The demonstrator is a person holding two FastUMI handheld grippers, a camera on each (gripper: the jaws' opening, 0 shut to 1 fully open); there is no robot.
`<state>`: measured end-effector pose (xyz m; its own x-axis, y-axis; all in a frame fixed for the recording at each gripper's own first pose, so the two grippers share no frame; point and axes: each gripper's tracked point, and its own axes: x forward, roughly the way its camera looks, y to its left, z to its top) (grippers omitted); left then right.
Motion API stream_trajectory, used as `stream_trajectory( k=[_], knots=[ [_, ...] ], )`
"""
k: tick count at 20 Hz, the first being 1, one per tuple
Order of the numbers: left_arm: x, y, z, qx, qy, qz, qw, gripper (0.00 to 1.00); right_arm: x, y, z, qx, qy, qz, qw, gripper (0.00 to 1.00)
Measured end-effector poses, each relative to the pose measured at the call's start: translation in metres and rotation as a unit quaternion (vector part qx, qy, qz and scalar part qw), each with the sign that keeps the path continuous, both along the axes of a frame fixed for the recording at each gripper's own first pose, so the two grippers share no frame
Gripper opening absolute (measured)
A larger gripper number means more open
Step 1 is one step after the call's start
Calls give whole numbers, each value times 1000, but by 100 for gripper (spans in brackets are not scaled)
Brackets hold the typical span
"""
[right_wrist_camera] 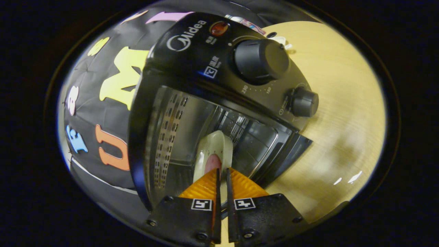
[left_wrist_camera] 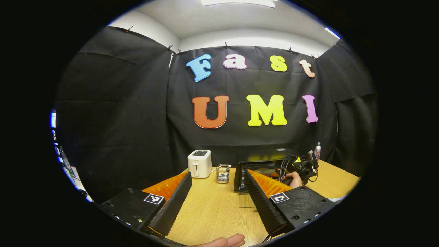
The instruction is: Open the electric oven with the left hand, put the food in, and close the electric oven.
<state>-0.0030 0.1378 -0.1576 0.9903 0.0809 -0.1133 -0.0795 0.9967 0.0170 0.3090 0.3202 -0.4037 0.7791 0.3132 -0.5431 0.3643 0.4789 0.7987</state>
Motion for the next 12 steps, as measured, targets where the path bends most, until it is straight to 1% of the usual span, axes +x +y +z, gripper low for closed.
stream_trajectory(
  k=[2, 3, 5, 6, 7, 8, 9, 10, 11, 12],
  knots=[
    [-2, 0, 0, -1, -1, 0, 1000, 97, 8, -1, -6, -5, -13, 2, 1000, 10],
    [-2, -2, 0, 0, -2, 0, 1000, 96, 6, -6, -5, -19, -22, 4, 1000, 2],
    [-2, 1, -1, 8, -3, 6, 1000, 96, 3, -12, 1, -50, -47, 2, 998, 2],
    [-2, 2, -1, 11, -2, 9, 1000, 96, 1, -14, 4, -62, -57, 3, 996, 12],
    [-2, 0, -3, 11, 0, 8, 1000, 96, -4, -14, 7, -69, -66, 7, 995, 5],
    [-2, -3, -3, 9, 2, 6, 1000, 96, -7, -15, 12, -77, -74, 10, 994, 17],
    [-4, -6, -3, 7, 3, 4, 1000, 96, -13, -17, 15, -90, -80, 16, 993, 10],
    [-4, -7, -4, 4, 6, 3, 1000, 96, -18, -21, 16, -111, -84, 18, 990, 14],
    [-8, -9, -6, 1, 11, 2, 1000, 96, -25, -27, 15, -141, -84, 18, 986, 15],
    [-10, -12, -6, -2, 10, 0, 1000, 96, -32, -31, 18, -168, -93, 25, 981, 20]
  ],
)
